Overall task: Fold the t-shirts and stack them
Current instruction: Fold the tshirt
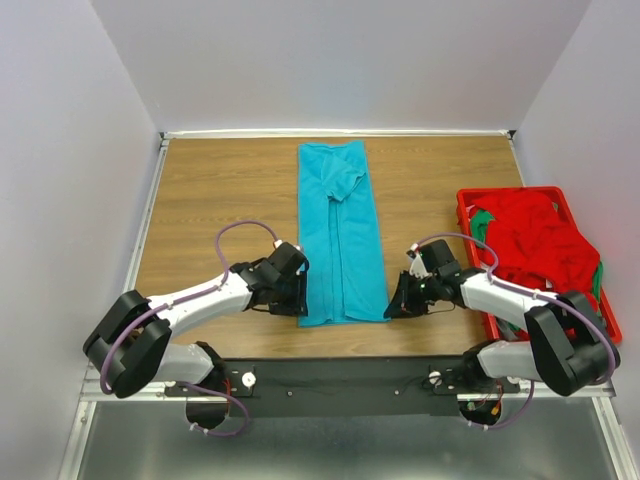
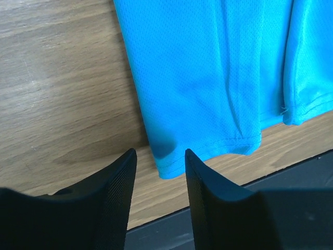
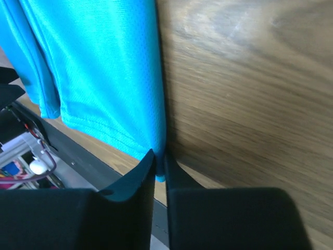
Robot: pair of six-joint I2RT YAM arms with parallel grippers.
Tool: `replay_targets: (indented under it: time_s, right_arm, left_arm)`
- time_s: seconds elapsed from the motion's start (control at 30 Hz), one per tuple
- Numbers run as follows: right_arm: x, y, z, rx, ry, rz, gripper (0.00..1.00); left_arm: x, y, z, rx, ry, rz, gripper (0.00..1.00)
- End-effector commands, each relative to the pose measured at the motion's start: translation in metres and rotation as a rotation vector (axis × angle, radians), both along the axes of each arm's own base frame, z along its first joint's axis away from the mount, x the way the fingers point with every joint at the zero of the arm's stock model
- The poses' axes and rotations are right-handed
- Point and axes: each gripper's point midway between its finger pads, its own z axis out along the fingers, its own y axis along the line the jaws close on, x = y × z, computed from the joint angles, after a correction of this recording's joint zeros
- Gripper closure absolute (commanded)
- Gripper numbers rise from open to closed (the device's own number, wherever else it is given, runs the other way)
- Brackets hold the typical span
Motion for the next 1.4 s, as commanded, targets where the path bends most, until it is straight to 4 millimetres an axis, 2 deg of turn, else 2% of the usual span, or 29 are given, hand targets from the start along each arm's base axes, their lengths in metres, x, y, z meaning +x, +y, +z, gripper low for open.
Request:
replay_targets:
  time_s: [0.0,0.13,0.3,0.8,0.83,0.93,0.97,1.03,1.23,1.3,1.37]
  right_arm:
    - [-0.014,-0.016,-0.020,-0.085,0.030,-0.015,0.86]
    - [-0.014,-0.016,-0.018,-0.083,0.021,-0.011,0.99]
    - [-0.013,-0.017,-0.018,-0.084,0.014,-0.008,0.99]
    - [-0.012,-0.016,-0.015,-0.077,-0.014,0.005,0.99]
    - [-0.012,-0.016,-0.014,-0.076,-0.016,0.008,0.99]
    - [-0.010,-0.015,-0.012,-0.070,-0.025,0.007,0.99]
    - [-0.010,-0.015,-0.012,-0.071,-0.025,0.007,0.99]
    - [-0.011,-0.016,-0.012,-0.071,-0.027,0.005,0.99]
    - [-0.035,-0.014,-0.010,-0.043,0.054,0.001,0.99]
    - [-0.037,-0.009,-0.005,-0.033,0.051,0.008,0.99]
    - [-0.023,-0.008,0.005,-0.053,-0.002,0.003,0.99]
  left_arm:
    - [-0.005,0.003,-0.001,0.020,0.013,0.012,0.50]
    - [-0.009,0.000,-0.001,0.024,0.026,0.005,0.55]
    - [-0.013,0.001,-0.004,0.036,0.045,0.007,0.60]
    - [-0.018,-0.004,-0.018,0.088,0.095,-0.015,0.64]
    - [-0.019,-0.005,-0.020,0.096,0.103,-0.018,0.66]
    - [-0.022,-0.004,-0.022,0.108,0.115,-0.021,0.78]
    - [-0.022,-0.005,-0.021,0.106,0.115,-0.020,0.90]
    - [-0.022,-0.003,-0.021,0.111,0.117,-0.013,0.98]
    - [-0.042,0.001,-0.014,0.097,0.148,-0.024,1.00]
    - [-0.048,0.000,-0.011,0.073,0.158,-0.029,1.00]
    - [-0.039,-0.006,0.000,0.029,0.117,-0.022,1.00]
